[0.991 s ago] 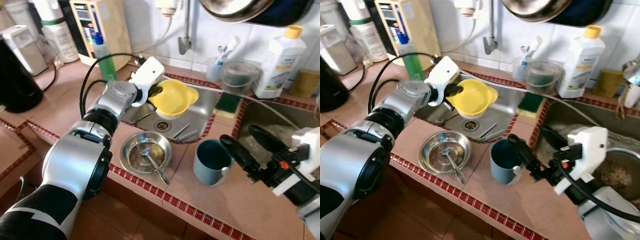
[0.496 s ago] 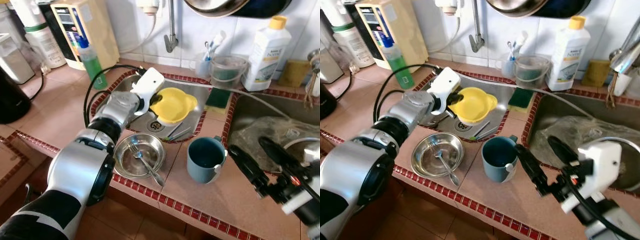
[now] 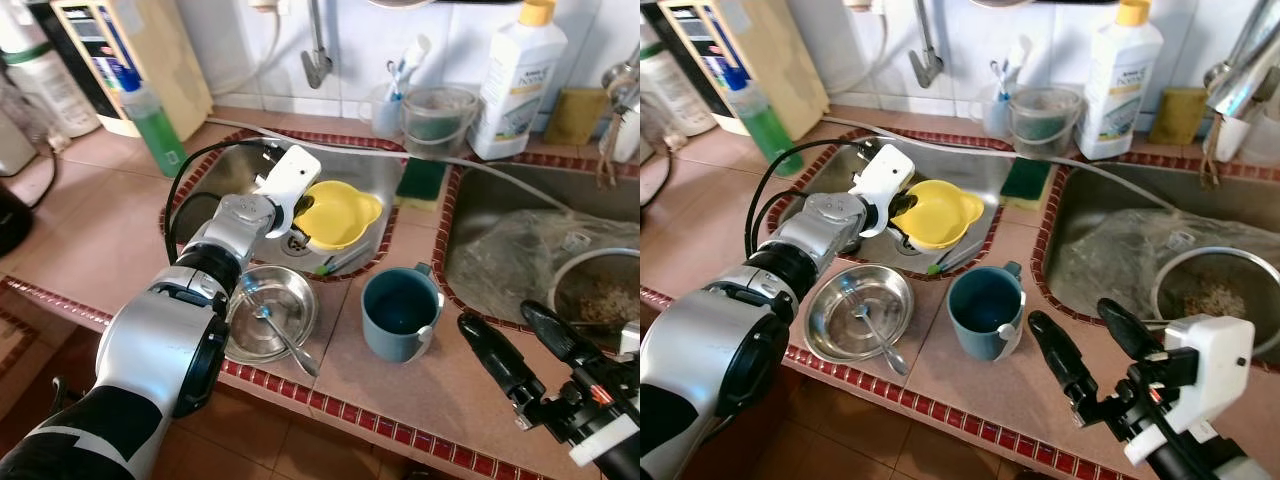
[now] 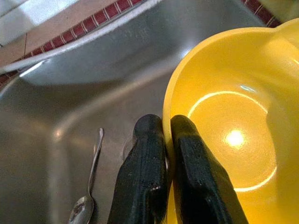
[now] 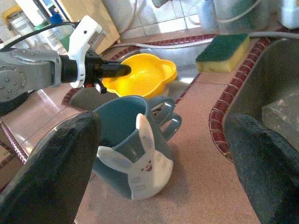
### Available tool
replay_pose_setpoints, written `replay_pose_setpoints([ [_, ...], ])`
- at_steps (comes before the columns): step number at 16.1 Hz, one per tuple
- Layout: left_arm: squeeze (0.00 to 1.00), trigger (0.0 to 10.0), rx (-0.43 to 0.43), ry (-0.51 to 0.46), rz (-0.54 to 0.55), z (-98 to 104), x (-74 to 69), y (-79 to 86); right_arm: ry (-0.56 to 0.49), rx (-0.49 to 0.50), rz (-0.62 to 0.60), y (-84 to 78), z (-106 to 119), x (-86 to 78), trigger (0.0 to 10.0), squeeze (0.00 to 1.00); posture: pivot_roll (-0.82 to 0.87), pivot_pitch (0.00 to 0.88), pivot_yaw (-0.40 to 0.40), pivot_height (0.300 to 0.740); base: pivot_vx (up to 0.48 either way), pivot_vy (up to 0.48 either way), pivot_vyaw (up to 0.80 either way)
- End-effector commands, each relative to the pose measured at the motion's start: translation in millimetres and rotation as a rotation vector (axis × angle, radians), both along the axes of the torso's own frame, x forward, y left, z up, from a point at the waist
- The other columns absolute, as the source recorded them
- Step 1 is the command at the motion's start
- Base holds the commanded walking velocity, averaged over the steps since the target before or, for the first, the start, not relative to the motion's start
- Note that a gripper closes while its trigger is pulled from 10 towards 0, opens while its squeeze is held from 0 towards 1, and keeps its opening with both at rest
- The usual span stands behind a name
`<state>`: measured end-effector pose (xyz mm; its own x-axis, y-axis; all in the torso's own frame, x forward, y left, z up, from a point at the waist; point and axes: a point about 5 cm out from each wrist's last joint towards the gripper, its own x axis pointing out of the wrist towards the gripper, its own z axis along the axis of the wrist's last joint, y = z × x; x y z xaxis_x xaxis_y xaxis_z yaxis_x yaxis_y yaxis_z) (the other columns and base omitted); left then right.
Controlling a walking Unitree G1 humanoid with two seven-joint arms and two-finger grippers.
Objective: Kitchen organization
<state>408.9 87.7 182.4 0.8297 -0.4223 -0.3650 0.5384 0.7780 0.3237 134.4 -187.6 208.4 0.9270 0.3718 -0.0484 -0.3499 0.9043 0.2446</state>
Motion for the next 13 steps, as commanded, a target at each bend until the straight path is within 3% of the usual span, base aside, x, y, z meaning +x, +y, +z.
replay_pose_setpoints([
  [1,0.0,10.0,0.016,0.023,0.035,-8,-1.0,7.9,-0.017,0.008,0.018,3.9,4,-3.4,10.0,0.0,-0.44,0.162,0.176,0.74,0.0,0.0,0.0],
  [4,0.0,10.0,0.056,0.042,0.085,-20,-3.5,15.2,-0.011,0.017,0.016,3.6,5,-4.5,10.0,0.0,-0.44,0.169,0.177,0.74,0.0,0.0,0.0],
  [6,0.0,10.0,0.133,0.07,0.093,-31,-6.7,21.2,-0.009,0.018,0.013,3.3,5,-4.6,10.0,0.0,-0.44,0.169,0.177,0.74,0.0,0.0,0.0],
  [10,0.0,10.0,0.131,0.084,0.096,-33,-7.5,24.9,-0.002,0.018,0.014,3.2,6,-5.5,10.0,0.0,-0.44,0.163,0.171,0.74,0.0,0.0,0.0],
  [11,0.39,10.0,0.125,0.085,0.101,-33,-7.4,26.1,-0.003,0.018,0.017,3.5,6,-5.2,10.0,0.0,-0.44,0.162,0.171,0.74,0.0,0.0,0.0],
  [12,0.39,10.0,0.122,0.085,0.102,-33,-7.3,26.6,-0.003,0.018,0.018,3.7,6,-5.0,10.0,0.0,-0.44,0.16,0.169,0.74,0.0,0.0,0.0],
  [13,1.0,10.0,0.097,0.086,0.115,-31,-6.7,27.5,-0.003,0.016,0.022,4.1,6,-4.3,10.0,0.0,-0.44,0.157,0.167,0.74,0.0,0.0,0.0],
])
